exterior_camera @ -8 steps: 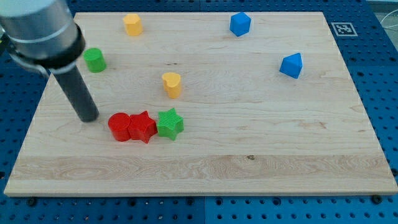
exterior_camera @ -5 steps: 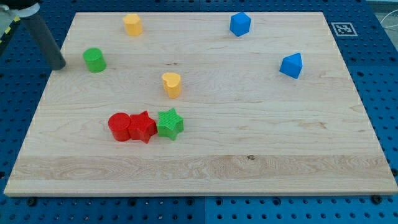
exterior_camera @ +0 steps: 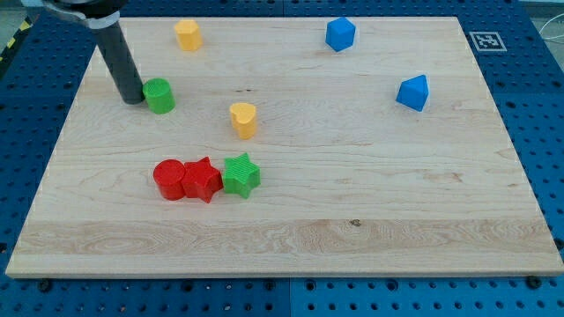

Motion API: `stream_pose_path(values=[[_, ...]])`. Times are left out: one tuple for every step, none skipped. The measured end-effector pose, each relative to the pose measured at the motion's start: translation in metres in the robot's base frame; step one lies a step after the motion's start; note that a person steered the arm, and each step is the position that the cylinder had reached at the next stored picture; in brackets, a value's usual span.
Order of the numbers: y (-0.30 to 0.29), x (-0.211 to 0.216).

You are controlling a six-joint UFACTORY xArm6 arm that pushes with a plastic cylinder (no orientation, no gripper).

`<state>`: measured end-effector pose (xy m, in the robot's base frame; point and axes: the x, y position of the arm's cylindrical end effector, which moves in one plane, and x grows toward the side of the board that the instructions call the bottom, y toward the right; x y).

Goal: Slide the green circle towards the series of the blocks

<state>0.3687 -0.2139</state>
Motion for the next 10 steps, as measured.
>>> stream_pose_path(values=[[0.006, -0.014], [0.032, -0.001], [0.033, 0.025], [0.041, 0.041], [0.047, 0.037], [0.057, 0.033], [0.081, 0.043], [0.099, 0.068], [0.105, 0.084], [0.105, 0.084]])
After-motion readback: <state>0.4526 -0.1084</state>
